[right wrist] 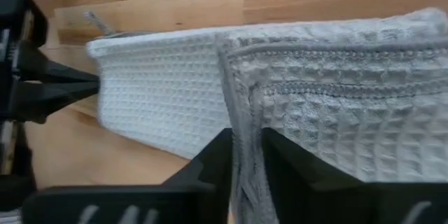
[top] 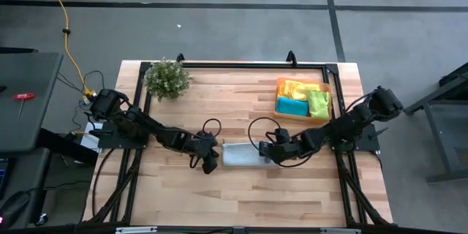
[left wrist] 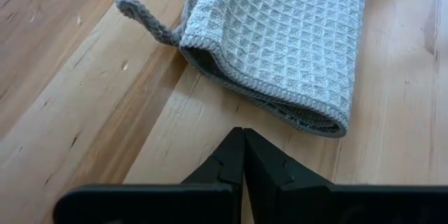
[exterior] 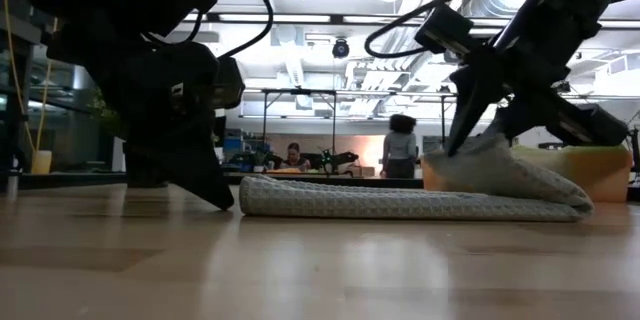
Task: Fold microfiber towels
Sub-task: Fold the gray microfiber cloth
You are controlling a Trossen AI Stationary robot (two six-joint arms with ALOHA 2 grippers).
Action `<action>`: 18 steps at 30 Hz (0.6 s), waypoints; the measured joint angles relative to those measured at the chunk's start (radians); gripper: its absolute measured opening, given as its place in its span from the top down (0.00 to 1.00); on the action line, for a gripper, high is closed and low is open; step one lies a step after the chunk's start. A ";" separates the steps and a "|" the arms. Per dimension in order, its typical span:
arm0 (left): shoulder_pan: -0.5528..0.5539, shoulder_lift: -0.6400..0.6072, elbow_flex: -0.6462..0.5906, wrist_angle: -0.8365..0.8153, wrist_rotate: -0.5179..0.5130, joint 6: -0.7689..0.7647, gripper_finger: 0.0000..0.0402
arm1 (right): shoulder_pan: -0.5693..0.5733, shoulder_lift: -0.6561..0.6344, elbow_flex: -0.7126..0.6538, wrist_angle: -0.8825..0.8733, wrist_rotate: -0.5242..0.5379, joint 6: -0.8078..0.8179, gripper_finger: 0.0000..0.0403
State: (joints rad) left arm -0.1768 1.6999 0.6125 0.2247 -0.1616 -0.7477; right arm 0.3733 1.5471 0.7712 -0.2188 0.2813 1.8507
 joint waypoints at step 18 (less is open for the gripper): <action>0.000 0.000 0.000 -0.002 -0.003 0.000 1.00 | 0.027 -0.239 0.000 -0.456 -0.013 -0.105 0.52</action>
State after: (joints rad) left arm -0.1768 1.6997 0.6128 0.2227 -0.1647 -0.7475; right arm 0.4004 1.3083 0.7707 -0.6746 0.2688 1.7454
